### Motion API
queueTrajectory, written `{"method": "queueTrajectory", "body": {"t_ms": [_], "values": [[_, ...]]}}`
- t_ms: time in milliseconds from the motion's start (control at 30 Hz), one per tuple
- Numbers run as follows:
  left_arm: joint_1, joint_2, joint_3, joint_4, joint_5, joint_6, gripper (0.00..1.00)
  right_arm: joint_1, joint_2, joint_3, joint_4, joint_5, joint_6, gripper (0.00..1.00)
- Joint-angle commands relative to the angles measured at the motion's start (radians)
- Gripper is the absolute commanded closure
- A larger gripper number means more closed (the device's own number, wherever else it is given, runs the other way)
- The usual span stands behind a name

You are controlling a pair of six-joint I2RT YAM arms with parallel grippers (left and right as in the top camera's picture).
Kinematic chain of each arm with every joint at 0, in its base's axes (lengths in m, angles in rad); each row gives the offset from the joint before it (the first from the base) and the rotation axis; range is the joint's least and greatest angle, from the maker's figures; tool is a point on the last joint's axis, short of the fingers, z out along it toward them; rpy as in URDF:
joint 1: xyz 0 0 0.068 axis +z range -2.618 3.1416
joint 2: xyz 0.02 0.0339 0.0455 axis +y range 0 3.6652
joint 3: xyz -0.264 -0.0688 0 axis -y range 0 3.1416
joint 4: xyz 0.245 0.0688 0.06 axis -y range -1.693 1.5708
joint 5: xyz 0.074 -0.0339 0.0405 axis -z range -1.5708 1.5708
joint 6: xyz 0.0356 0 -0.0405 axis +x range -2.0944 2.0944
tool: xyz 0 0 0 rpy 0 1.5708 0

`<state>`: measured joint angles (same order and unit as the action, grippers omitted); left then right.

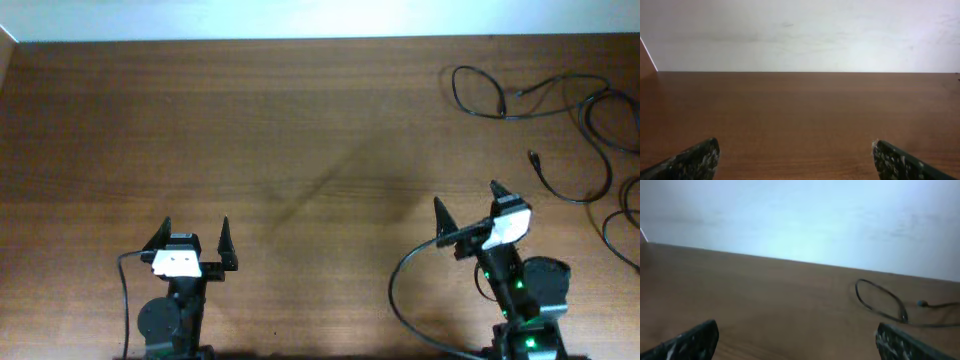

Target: Untangle cables

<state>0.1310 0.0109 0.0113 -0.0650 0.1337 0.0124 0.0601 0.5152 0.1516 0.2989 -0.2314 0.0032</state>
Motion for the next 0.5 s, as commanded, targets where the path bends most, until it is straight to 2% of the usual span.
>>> {"method": "queueTrajectory", "body": {"t_ms": [0,133,467], "values": [[-0.004,-0.006,-0.002,-0.008,0.000,0.019,0.01,0.004,-0.103,-0.142,0.127,-0.027,0.000,0.01],[-0.004,-0.006,-0.002,-0.007,0.000,0.019,0.01,0.004,-0.183,-0.146,0.052,-0.019,0.000,0.01],[-0.004,-0.006,-0.001,-0.008,0.000,0.019,0.01,-0.044,-0.509,-0.146,-0.346,0.032,0.000,0.01]]}}
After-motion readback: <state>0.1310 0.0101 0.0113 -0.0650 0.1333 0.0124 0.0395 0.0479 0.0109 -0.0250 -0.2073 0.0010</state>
